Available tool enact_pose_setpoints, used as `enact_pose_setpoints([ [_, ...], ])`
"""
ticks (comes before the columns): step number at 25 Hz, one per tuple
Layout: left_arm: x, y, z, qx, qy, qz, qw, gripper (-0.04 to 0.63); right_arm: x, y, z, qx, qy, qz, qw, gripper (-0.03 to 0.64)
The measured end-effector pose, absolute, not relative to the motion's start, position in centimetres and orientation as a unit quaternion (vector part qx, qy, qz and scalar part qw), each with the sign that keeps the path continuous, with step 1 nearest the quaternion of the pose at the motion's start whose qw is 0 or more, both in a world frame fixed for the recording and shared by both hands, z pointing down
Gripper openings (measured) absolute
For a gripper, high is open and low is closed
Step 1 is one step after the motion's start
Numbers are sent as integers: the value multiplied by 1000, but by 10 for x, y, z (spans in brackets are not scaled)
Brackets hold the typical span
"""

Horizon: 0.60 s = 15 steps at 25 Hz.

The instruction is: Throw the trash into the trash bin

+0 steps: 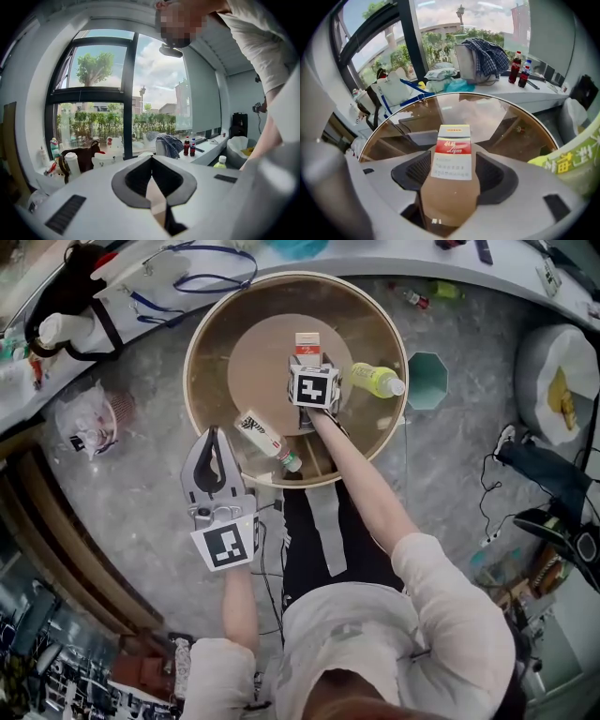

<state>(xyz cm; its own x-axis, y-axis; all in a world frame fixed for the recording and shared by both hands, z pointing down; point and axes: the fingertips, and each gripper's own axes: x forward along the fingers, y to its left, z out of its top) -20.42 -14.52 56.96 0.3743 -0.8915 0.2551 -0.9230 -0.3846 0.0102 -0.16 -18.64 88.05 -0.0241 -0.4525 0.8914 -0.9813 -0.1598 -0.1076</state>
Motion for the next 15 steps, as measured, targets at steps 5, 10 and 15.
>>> enact_pose_setpoints([
  [5, -201, -152, 560, 826, -552, 86, 73, 12, 2, -176, 890, 613, -558, 464, 313, 285],
  [10, -201, -163, 532, 819, -567, 53, 69, 12, 2, -188, 864, 604, -578, 452, 312, 282],
  [15, -199, -176, 460, 821, -570, 13, 31, 12, -2, -221, 768, 608, -631, 385, 291, 282],
])
